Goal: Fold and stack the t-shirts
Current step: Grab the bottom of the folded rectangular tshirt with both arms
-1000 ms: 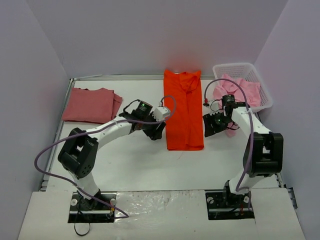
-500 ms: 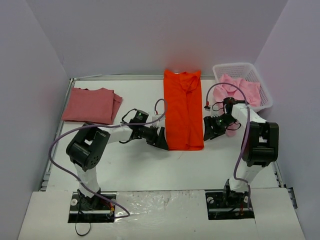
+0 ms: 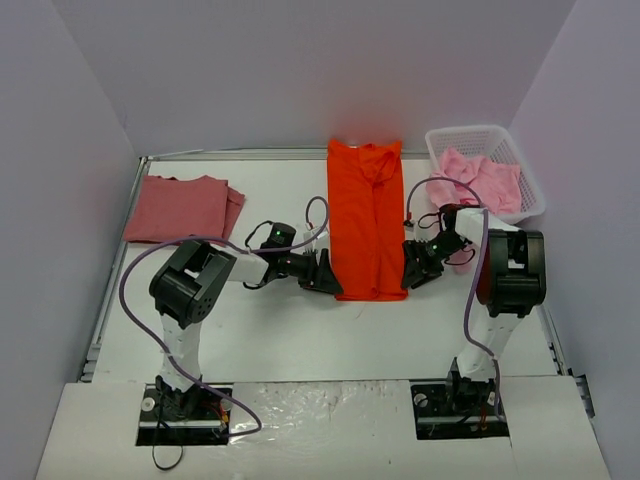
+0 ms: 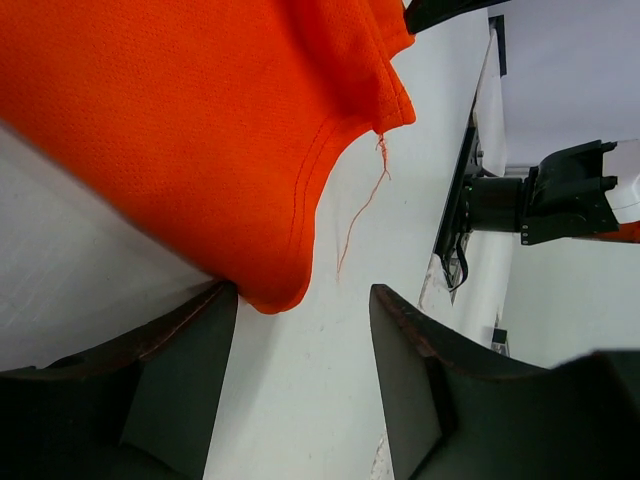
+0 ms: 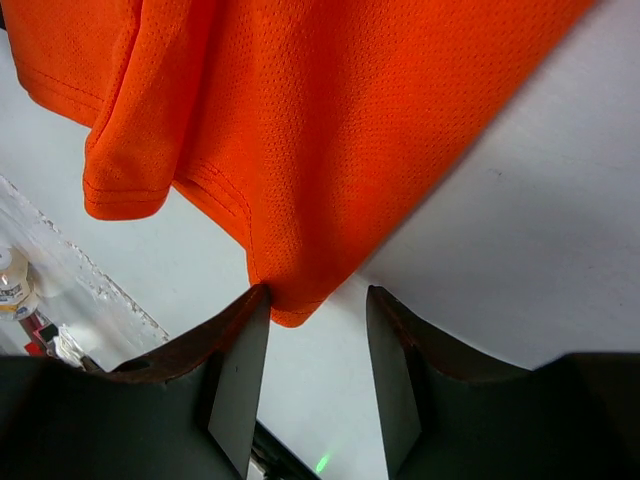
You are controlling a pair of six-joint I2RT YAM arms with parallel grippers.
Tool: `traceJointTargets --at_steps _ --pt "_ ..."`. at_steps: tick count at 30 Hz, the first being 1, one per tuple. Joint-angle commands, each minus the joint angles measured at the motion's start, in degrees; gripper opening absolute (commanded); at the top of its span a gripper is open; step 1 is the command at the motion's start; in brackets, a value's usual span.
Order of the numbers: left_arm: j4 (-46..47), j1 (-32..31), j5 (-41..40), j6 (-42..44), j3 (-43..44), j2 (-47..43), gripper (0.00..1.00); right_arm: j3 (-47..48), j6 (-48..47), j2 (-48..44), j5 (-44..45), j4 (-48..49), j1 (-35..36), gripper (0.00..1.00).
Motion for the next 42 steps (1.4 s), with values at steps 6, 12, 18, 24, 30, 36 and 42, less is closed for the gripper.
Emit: traceJointTargets --at_steps 6,12,18,24,30,36,42 --pt "-0.61 0.42 -0.12 0.36 1.27 2.1 0.48 -0.86 0.12 1.62 -2.46 -1.12 0.02 0.4" --pt "-1.14 0.5 -0.03 0.71 1.8 2.9 0.31 -0.86 -0.49 1.98 -4.58 -1.3 0.02 0.38" --pt "-1.22 0.5 0.76 0.98 2.85 3.86 0.15 -0.16 -1.19 0.57 -3.7 -2.44 0.02 0.1" --pt "-1.31 1.03 1.11 1.24 3.38 3.78 0.11 1.16 -2.08 0.22 -2.73 -4.37 0.11 0.0" --pt "-1.31 1.56 2.08 1.24 3.56 3.07 0.02 1.51 -2.25 0.74 -2.55 -4.81 0.11 0.0" --pt "-1.4 1.56 4.8 1.5 3.73 1.23 0.02 2.74 -3.04 0.74 -3.08 -6.3 0.11 0.0" --pt "-0.79 1.47 9.63 2.29 2.68 -2.02 0.02 5.72 -5.32 -0.57 -3.08 -10.96 1.34 0.0"
